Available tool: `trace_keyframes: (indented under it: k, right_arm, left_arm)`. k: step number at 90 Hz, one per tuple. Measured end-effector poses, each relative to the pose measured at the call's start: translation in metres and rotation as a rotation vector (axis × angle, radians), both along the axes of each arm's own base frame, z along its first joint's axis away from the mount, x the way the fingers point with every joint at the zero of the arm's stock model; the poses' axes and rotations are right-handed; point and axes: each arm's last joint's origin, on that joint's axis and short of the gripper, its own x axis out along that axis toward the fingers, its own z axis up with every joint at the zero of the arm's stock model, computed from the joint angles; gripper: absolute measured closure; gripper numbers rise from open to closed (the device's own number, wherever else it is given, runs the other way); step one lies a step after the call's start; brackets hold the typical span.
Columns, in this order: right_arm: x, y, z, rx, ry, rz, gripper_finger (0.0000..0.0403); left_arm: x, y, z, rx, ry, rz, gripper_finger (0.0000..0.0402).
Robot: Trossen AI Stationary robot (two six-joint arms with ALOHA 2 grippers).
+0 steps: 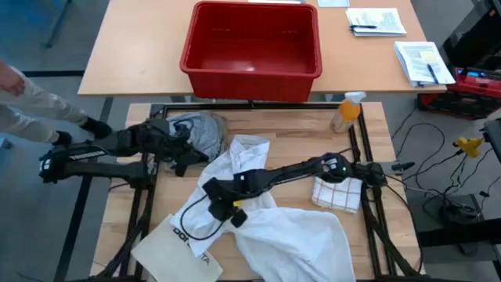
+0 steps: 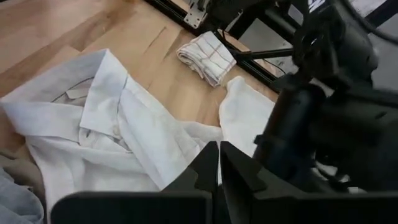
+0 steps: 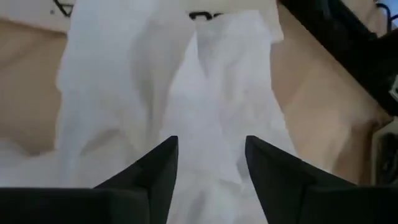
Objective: Fold laundry
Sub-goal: Fold the white long sleeve shirt
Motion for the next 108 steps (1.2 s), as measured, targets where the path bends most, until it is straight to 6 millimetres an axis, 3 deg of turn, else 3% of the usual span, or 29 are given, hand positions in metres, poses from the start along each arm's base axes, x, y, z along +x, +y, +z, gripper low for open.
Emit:
trace_keyframes:
  k: [17,38,62,74,91,108]
  right_arm:
    - [0.003,0.001,-0.021,-0.011,0.04,0.007,0.0219]
    - [0.001,0.005,-0.023,-0.012,0.061,0.011,0.0238]
    - [-0.005,0.01,-0.012,0.017,0.084,0.031,0.0267]
    - [-0.004,0.012,-0.011,0.069,0.08,0.044,0.0267]
    - [0.002,0.012,-0.025,0.064,0.062,0.027,0.0254]
    - [0.003,0.01,-0.022,0.052,0.044,0.005,0.0261]
  left_arm:
    - [0.0,0.0,-0.001,-0.01,0.01,0.004,0.0402]
    - [-0.001,0.0,-0.003,-0.015,0.036,0.004,0.0402]
    - [0.0,0.0,-0.004,-0.017,0.045,0.004,0.0402]
    - [0.001,0.0,-0.005,-0.018,0.05,0.004,0.0402]
    - [0.003,0.001,-0.007,-0.023,0.061,0.0,0.0402]
    - [0.004,0.001,-0.008,-0.025,0.072,-0.001,0.0402]
